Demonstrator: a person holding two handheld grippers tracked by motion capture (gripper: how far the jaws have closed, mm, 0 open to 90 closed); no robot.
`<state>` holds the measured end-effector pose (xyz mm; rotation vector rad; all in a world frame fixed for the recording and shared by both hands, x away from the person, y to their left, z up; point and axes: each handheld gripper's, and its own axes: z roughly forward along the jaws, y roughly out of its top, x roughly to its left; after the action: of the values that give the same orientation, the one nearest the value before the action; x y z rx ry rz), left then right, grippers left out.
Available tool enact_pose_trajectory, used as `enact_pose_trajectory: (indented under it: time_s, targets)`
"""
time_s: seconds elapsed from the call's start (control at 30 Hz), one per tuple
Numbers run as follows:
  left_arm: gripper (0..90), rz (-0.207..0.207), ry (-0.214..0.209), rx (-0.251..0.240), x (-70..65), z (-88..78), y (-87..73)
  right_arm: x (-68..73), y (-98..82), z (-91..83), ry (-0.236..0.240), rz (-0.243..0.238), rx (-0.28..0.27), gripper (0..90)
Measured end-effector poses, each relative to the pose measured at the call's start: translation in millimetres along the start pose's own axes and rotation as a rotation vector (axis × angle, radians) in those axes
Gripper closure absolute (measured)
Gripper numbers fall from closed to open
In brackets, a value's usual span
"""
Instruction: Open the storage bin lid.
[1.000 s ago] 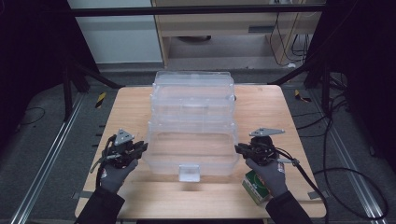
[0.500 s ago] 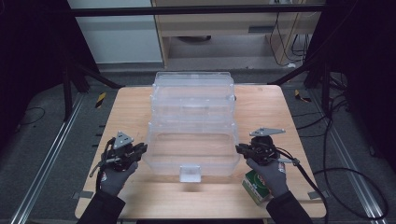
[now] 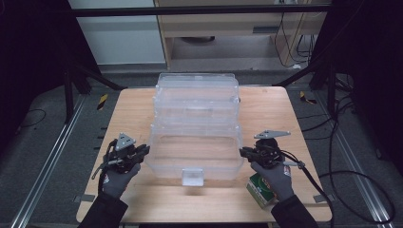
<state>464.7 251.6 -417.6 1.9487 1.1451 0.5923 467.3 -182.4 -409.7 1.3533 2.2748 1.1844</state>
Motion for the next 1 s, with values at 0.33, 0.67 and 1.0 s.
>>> enact_pose_trajectory:
  time_s: [0.33,0.67,1.0]
  targets:
    - [81.0,-0.014,-0.015,-0.026,2.9,-2.5,0.2,-0.3,0.2,0.4,-0.001,-0.001,-0.002,78.6]
    - [69.0,-0.062,-0.008,-0.102,15.0,-19.2,3.4,-6.0,4.7,-17.3,-0.027,-0.025,-0.082,64.2]
    - [53.7,-0.101,0.033,-0.133,30.6,-27.5,2.7,-12.7,8.2,-46.1,-0.058,-0.056,-0.122,45.8]
